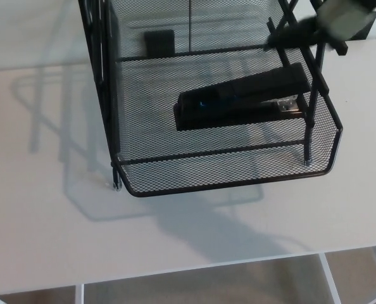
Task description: The robot walks towards a desk on which a file tray is kept in the middle and a stapler is kept to its right. The robot lifts the stapler using its right hand and places it on the file tray.
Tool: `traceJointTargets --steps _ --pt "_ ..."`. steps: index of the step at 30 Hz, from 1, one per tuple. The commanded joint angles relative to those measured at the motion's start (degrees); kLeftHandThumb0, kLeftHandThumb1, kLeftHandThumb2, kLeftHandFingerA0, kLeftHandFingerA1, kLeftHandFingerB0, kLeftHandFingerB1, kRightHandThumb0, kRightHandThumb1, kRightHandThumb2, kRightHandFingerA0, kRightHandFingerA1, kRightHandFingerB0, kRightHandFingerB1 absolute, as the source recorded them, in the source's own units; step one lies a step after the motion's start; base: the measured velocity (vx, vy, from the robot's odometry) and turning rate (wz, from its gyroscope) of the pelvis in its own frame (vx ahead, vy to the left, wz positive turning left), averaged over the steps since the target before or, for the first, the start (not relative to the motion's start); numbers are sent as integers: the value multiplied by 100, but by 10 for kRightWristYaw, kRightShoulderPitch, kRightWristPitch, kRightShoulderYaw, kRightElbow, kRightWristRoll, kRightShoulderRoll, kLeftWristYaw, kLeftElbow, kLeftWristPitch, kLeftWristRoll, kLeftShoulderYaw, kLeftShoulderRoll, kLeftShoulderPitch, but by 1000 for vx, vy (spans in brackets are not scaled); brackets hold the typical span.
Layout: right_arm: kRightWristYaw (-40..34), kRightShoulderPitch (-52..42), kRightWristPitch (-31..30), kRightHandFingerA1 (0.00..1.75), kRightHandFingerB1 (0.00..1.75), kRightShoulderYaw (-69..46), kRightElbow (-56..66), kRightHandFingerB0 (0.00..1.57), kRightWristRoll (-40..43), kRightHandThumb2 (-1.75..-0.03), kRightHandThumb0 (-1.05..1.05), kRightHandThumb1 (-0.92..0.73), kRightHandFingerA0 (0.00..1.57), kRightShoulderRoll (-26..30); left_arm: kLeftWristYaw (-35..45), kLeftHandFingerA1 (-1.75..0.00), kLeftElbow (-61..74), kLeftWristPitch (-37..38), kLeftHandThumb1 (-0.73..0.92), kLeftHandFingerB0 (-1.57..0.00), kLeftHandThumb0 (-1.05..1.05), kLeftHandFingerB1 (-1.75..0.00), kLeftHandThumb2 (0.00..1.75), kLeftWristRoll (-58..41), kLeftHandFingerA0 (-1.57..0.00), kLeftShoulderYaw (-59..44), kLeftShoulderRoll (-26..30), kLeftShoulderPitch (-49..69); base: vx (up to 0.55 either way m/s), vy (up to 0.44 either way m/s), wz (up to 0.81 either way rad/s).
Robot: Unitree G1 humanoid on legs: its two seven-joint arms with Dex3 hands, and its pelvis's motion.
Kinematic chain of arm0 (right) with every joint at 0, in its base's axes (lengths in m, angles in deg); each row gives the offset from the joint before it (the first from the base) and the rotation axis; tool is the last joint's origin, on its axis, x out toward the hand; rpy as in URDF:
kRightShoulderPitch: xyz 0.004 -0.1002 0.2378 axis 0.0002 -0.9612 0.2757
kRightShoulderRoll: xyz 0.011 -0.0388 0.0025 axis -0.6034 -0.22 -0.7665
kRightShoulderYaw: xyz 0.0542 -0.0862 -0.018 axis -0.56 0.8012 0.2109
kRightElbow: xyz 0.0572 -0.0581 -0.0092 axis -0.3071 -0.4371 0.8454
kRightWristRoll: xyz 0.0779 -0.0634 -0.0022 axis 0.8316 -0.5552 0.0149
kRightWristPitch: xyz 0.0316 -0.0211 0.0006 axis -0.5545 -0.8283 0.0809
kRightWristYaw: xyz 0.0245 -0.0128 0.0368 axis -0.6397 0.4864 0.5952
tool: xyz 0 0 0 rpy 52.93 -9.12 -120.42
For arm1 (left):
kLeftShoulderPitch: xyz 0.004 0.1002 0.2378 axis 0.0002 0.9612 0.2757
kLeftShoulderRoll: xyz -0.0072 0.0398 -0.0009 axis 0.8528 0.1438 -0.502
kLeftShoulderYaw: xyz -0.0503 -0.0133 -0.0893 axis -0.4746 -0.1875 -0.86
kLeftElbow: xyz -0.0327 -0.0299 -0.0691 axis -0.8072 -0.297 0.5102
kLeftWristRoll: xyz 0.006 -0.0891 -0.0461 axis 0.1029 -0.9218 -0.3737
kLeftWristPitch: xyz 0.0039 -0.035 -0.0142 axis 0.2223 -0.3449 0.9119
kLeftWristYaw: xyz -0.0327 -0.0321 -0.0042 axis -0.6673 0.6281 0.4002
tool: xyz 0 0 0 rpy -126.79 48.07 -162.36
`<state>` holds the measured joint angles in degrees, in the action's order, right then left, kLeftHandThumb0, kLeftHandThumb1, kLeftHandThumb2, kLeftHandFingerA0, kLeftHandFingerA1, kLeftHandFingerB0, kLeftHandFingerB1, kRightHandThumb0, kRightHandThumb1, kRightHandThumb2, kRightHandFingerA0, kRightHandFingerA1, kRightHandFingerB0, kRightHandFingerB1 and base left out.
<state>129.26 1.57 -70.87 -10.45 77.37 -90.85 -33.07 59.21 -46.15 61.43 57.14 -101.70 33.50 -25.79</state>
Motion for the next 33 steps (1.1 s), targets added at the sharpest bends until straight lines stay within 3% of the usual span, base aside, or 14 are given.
traceJointTargets --steps 1,12,13,14,15,18,19,22,24,25,29,30,31,33 --pt "140 -72 -35 0 3 -267 156 0 199 -92 -93 -68 0 134 17 -159 1 1 92 -14 -105 -121 103 -13 -44 -16 15 4 0 0 0" --pt "221 -349 -17 9 24 -794 167 9 239 -101 -84 -71 0 149 26 -170 1 -4 87 -12 -105 -143 107 -21 -36 -23 10 -16 0 0 0" --pt "210 -373 -21 25 24 -825 158 10 228 -65 -73 -83 0 141 23 -161 0 -7 92 -16 -105 -125 99 -22 -42 -25 10 -17 0 0 0" --pt "192 -401 -7 21 31 -855 130 7 238 -101 -71 -65 0 133 20 -171 -2 -5 91 -12 -105 -141 105 -21 -38 -25 11 -16 0 0 0" --pt "135 -440 4 26 26 -894 86 16 229 -65 -70 -79 5 111 19 -162 -3 -12 92 -15 -105 -122 101 -26 -45 -30 12 -17 0 0 0" --pt "64 -490 26 27 26 -917 34 16 234 -66 -70 -79 6 84 25 -163 -1 -10 92 -13 -105 -124 100 -28 -41 -31 13 -14 0 0 0" --pt "-11 -514 37 36 42 -913 -15 11 226 -92 -72 -61 5 57 24 -164 1 -9 92 -18 -105 -128 100 -27 -42 -30 11 -14 0 0 0" --pt "-166 -565 102 27 27 -888 -141 18 225 -64 -66 -77 11 14 22 -164 3 -8 92 -17 -105 -128 100 -25 -43 -28 8 -14 0 0 0" --pt "-299 -592 132 63 42 -855 -257 15 216 -91 -67 -59 26 -14 19 -169 -4 -5 88 -10 -105 -144 106 -23 -43 -27 9 -11 0 0 0" --pt "-315 -591 146 52 30 -854 -284 23 226 -62 -59 -71 21 -15 21 -159 -4 -4 92 -15 -105 -122 98 -22 -42 -27 9 -11 0 0 0" --pt "-384 -553 239 37 30 -911 -507 22 368 -61 -53 -66 9 -22 16 -165 -4 -7 92 -7 -105 -131 104 -23 -33 -28 11 -14 0 0 0" --pt "-403 -560 241 53 48 -906 -523 0 363 -106 -31 -57 3 -26 10 -130 -5 -6 68 -28 -105 -93 144 -18 -60 -25 12 -13 0 0 0" --pt "-412 -568 224 38 27 -904 -534 19 359 -61 -56 -68 15 -31 6 -129 -4 -3 67 -26 -105 -92 144 -15 -58 -22 13 -13 0 0 0" --pt "-463 -578 174 54 41 -891 -523 14 320 -85 -59 -56 24 -40 7 -128 -5 -5 66 -26 -105 -92 144 -21 -58 -28 13 -13 0 0 0"
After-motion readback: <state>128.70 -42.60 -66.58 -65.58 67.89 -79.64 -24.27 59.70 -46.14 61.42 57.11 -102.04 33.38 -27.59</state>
